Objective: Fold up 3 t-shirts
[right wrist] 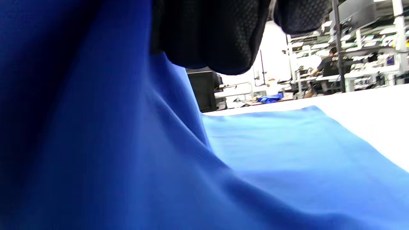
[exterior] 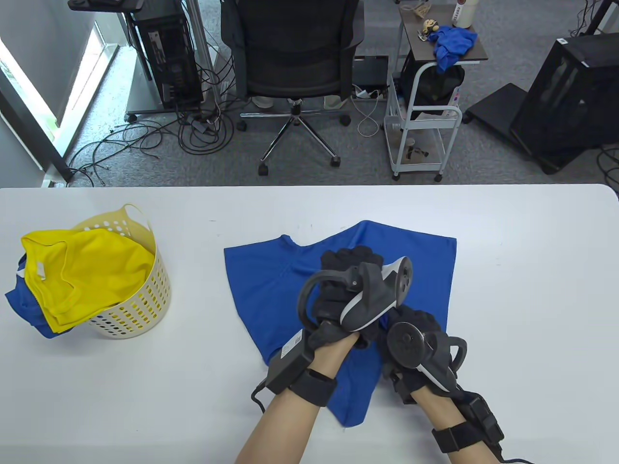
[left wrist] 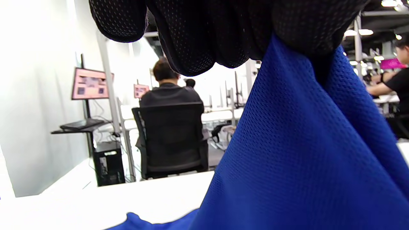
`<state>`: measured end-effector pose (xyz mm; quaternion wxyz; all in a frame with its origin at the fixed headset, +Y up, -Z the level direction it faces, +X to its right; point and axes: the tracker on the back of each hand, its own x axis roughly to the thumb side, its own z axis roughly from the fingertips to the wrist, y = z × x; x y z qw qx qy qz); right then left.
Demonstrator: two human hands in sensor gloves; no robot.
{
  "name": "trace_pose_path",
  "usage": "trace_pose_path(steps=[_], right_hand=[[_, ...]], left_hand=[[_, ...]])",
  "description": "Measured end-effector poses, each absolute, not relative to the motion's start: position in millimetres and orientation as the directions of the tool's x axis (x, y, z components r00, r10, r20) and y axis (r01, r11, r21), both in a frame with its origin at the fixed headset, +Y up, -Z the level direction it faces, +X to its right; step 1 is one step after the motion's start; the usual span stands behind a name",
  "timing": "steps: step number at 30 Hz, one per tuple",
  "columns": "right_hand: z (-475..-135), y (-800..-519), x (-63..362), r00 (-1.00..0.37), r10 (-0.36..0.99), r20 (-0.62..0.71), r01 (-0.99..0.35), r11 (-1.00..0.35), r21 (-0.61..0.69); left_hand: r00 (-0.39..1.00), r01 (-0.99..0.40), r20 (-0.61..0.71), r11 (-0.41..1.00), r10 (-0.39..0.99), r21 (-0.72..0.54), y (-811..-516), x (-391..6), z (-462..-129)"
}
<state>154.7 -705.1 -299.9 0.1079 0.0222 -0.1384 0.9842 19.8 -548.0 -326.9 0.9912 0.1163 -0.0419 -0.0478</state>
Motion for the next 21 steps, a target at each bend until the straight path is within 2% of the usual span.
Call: trace_pose_path(steps=[6, 11, 15, 18, 21], right_hand=[[-309, -719, 168, -0.991, 0.115, 0.066, -0.125, -0.975, -0.183], [-310, -715, 174, -0.993, 0.069, 0.094, -0.085, -0.981, -0.176], [-304, -694, 179, -0.985, 0.135, 0.111, -0.159, -0.954, -0.252], [-301, -676, 182, -0.985, 0.127, 0.118, -0.159, -0.933, -0.323], [-306, -652, 180, -0.976, 0.145, 0.163, -0.187, -0.942, -0.278]], left_hand=[[0.995, 0.098, -0.047, 0.956, -0.089, 0.278, -528, -42, -321], [0.977, 0.18, -0.16, 0.952, -0.143, 0.248, -539, -102, -319], [0.97, 0.177, -0.189, 0.978, -0.154, 0.112, -569, -149, -317], [0.96, 0.224, -0.183, 0.974, -0.214, 0.033, -592, -169, -315], [0.967, 0.205, -0.175, 0.974, -0.186, 0.099, -592, -179, -313]])
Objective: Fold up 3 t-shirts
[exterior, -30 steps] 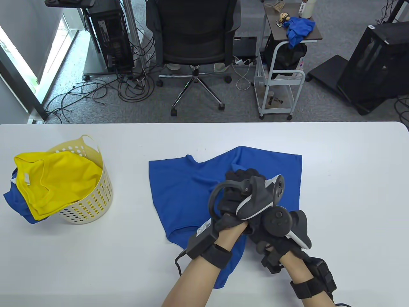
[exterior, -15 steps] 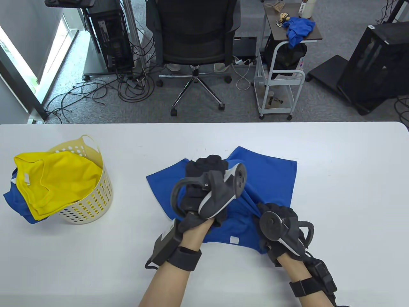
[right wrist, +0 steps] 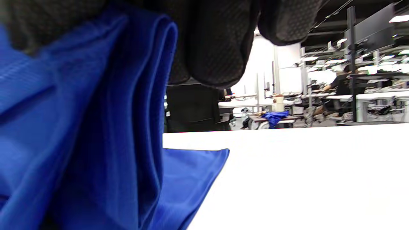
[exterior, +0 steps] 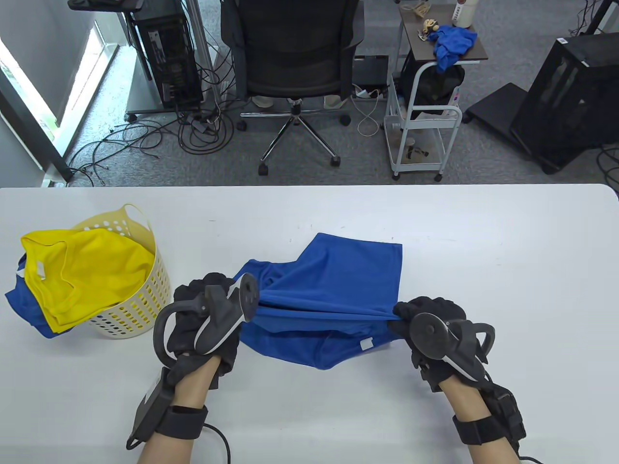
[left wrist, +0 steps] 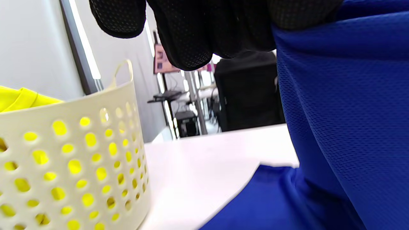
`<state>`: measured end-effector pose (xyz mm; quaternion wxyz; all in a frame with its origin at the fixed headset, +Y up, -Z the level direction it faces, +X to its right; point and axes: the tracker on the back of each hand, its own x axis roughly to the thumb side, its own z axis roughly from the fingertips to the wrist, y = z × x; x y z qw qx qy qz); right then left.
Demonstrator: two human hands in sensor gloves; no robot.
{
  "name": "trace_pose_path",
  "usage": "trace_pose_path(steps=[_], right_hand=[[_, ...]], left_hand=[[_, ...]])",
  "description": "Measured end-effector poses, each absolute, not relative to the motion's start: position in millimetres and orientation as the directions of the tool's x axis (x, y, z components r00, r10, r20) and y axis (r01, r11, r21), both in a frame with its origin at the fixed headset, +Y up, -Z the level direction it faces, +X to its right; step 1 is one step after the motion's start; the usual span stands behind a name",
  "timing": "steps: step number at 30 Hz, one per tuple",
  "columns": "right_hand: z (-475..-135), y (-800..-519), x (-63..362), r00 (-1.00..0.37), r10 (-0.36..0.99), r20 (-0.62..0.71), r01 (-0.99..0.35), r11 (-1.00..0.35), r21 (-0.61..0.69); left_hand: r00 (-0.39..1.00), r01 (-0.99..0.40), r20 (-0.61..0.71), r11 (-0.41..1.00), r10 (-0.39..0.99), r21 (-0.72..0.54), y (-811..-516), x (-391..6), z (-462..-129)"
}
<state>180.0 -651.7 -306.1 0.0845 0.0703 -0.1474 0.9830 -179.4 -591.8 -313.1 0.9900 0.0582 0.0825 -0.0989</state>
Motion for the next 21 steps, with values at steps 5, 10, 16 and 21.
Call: trace_pose_path(steps=[5, 10, 16, 21], right_hand=[[-336, -611, 170, -0.977, 0.07, 0.204, -0.1, -0.985, -0.142], [-411, -649, 149, -0.978, -0.045, 0.204, 0.108, -0.945, 0.31], [-440, -538, 143, -0.991, 0.049, -0.128, 0.009, -0.908, -0.418], [-378, -469, 149, -0.992, 0.054, -0.117, 0.061, -0.599, -0.798]], left_hand=[[0.979, 0.147, -0.15, 0.989, -0.14, 0.031, -575, -186, -338], [0.976, 0.14, -0.115, 0.942, -0.183, -0.305, -631, -188, -408], [0.935, 0.089, -0.349, 0.906, 0.068, 0.415, -496, -184, -423], [0.958, 0.08, -0.256, 0.742, 0.126, 0.666, -422, -190, -365]])
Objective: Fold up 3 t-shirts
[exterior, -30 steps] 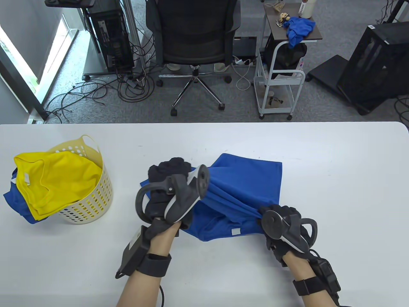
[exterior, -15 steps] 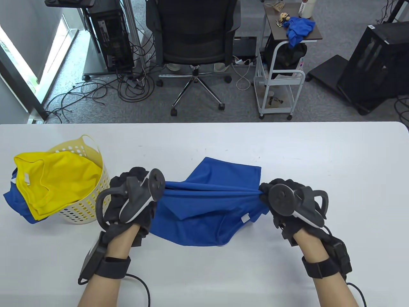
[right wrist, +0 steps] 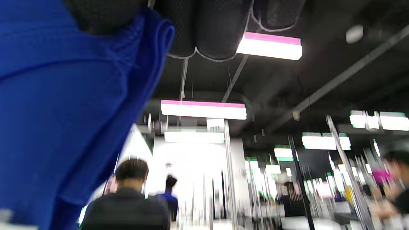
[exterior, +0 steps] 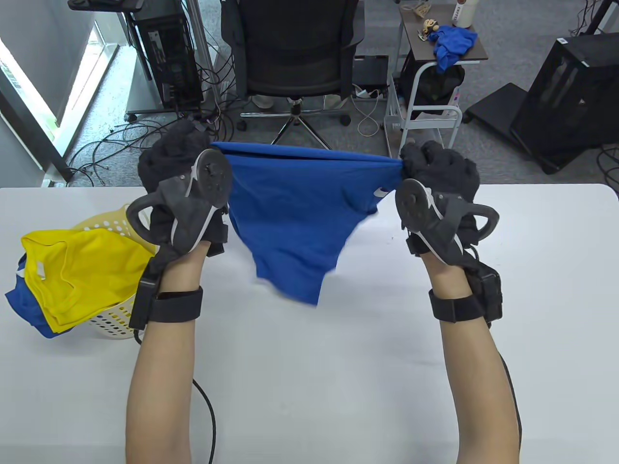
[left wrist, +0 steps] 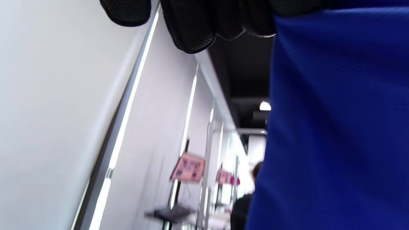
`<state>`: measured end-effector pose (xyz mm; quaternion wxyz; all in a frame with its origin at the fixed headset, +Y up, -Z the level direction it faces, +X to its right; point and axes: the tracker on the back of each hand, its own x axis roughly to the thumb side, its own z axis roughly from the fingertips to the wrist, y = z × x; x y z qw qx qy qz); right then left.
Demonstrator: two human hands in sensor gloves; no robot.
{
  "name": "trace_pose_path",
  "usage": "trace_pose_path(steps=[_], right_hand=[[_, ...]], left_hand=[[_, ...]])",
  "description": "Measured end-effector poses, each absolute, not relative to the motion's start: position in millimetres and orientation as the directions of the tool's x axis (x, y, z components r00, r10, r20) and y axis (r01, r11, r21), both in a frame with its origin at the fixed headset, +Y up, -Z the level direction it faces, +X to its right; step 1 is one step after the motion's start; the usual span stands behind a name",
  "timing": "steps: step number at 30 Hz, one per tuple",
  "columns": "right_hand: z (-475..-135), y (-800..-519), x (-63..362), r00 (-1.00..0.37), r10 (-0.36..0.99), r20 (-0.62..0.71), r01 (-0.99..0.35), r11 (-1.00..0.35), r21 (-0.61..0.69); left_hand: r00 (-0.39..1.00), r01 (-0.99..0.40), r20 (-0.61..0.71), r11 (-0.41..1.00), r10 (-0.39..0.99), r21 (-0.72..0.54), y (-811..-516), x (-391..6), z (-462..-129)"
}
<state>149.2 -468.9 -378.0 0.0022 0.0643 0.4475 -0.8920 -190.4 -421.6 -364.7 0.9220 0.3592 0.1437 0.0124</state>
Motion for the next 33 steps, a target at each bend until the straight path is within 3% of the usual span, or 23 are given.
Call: trace_pose_path(steps=[2, 4, 7, 10, 12, 14, 17, 20, 23, 27, 33], right_hand=[[-362, -473, 151, -0.996, -0.003, -0.084, 0.073, -0.534, -0.843], [-358, -493, 153, -0.993, -0.096, -0.072, 0.115, -0.581, -0.806], [-366, -556, 153, -0.979, -0.204, -0.023, 0.176, -0.772, -0.611], [-373, -641, 148, -0.96, -0.27, 0.08, 0.236, -0.926, -0.295], [-369, -683, 143, -0.937, -0.316, 0.145, 0.295, -0.943, -0.152], [-362, -707, 141, -0.914, -0.361, 0.184, 0.35, -0.932, -0.093], [-350, -715, 144, -0.916, -0.337, 0.218, 0.34, -0.94, -0.024], [-332, -700, 148, -0.917, -0.316, 0.244, 0.331, -0.944, 0.019], [-313, -673, 147, -0.91, -0.332, 0.249, 0.34, -0.94, -0.011], [-278, -611, 145, -0.918, -0.334, 0.214, 0.318, -0.942, -0.105], [-257, -551, 147, -0.934, -0.313, 0.172, 0.285, -0.944, -0.168]], left_hand=[[0.968, 0.033, -0.204, 0.733, 0.145, 0.679, -434, -191, -351], [0.974, 0.023, -0.192, 0.791, 0.12, 0.612, -466, -192, -350], [0.981, 0.075, -0.193, 0.932, -0.005, 0.354, -553, -189, -362], [0.966, 0.2, -0.157, 0.979, -0.203, -0.034, -648, -176, -370], [0.927, 0.346, -0.103, 0.929, -0.36, -0.135, -685, -166, -364], [0.9, 0.415, -0.057, 0.892, -0.431, -0.18, -701, -162, -354], [0.926, 0.36, -0.034, 0.908, -0.375, -0.216, -702, -164, -337], [0.943, 0.32, -0.024, 0.923, -0.333, -0.213, -689, -170, -314], [0.958, 0.272, -0.039, 0.943, -0.284, -0.19, -663, -177, -295], [0.962, 0.258, -0.067, 0.962, -0.264, -0.087, -608, -181, -262], [0.981, 0.172, -0.092, 0.985, -0.171, 0.003, -554, -186, -244]])
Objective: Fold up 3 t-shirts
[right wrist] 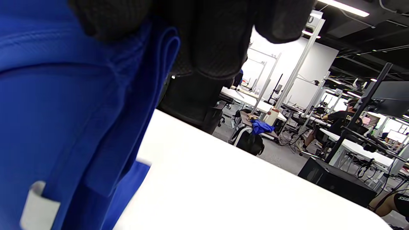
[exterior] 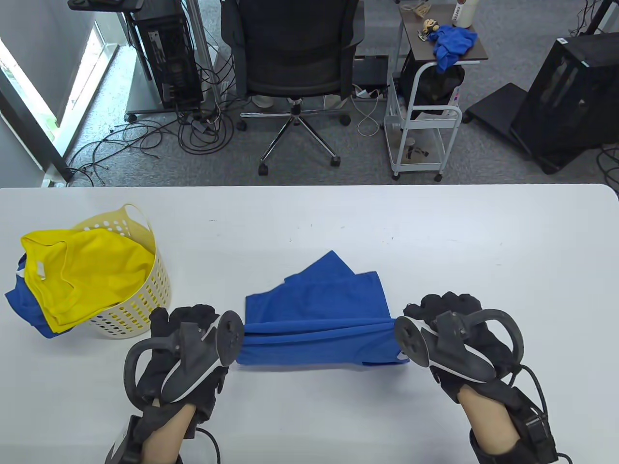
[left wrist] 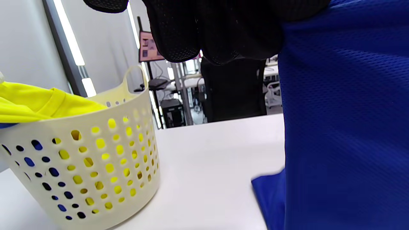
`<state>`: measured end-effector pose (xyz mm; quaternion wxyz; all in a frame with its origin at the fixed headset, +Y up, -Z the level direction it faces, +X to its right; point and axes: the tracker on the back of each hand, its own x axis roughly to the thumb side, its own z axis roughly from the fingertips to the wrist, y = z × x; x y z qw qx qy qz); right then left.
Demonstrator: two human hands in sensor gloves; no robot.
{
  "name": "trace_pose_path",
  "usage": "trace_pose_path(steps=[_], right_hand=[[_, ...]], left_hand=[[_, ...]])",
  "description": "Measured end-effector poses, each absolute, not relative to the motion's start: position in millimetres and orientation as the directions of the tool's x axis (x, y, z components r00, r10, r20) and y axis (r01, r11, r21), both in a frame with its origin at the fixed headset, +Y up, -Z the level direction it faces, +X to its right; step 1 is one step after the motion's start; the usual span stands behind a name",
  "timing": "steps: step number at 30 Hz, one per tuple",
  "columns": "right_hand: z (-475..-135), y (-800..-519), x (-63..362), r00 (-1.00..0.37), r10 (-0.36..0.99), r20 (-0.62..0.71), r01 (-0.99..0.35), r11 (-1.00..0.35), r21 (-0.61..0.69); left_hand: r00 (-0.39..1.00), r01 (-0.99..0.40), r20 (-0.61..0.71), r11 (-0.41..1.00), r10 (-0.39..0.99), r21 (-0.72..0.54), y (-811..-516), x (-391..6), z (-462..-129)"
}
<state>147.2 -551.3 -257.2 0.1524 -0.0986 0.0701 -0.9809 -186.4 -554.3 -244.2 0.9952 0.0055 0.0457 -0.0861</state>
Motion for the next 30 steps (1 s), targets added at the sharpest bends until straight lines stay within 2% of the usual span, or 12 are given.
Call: trace_pose_path(steps=[3, 8, 12, 15, 18, 19, 21, 22, 24, 28, 30], right_hand=[[-270, -555, 142, -0.924, -0.349, 0.159, 0.326, -0.933, -0.154], [-324, -605, 135, -0.921, -0.372, 0.114, 0.361, -0.927, -0.102], [-364, -630, 135, -0.935, -0.344, 0.09, 0.341, -0.939, -0.043], [-391, -640, 132, -0.941, -0.337, 0.03, 0.335, -0.94, -0.058], [-405, -650, 134, -0.97, -0.224, -0.093, 0.241, -0.932, -0.271], [-406, -653, 135, -0.978, -0.18, -0.101, 0.203, -0.932, -0.3], [-408, -662, 135, -0.987, -0.137, -0.079, 0.153, -0.951, -0.269], [-408, -668, 135, -0.988, -0.142, -0.063, 0.154, -0.959, -0.24], [-405, -674, 135, -0.985, -0.163, -0.048, 0.169, -0.963, -0.208], [-385, -678, 134, -0.997, -0.081, -0.005, 0.081, -0.987, -0.14], [-372, -677, 133, -0.999, -0.032, 0.026, 0.029, -0.994, -0.102]], left_hand=[[0.971, 0.207, -0.111, 0.978, -0.21, -0.041, -560, -183, -259], [0.955, 0.243, -0.133, 0.958, -0.263, -0.153, -602, -179, -316], [0.953, 0.229, -0.153, 0.953, -0.261, -0.196, -625, -179, -359], [0.945, 0.235, -0.195, 0.96, -0.262, -0.15, -637, -181, -385], [0.947, 0.208, -0.266, 0.975, -0.182, 0.075, -657, -180, -392], [0.957, 0.202, -0.233, 0.974, -0.174, 0.102, -664, -177, -392], [0.981, 0.186, -0.07, 0.98, -0.181, 0.067, -683, -165, -387], [0.982, 0.174, 0.076, 0.985, -0.172, -0.019, -696, -156, -384], [0.968, 0.172, 0.209, 0.976, -0.141, -0.137, -717, -142, -377], [0.945, 0.309, 0.214, 0.886, -0.246, -0.345, -759, -128, -370], [0.947, 0.312, 0.189, 0.891, -0.261, -0.33, -762, -129, -365]])
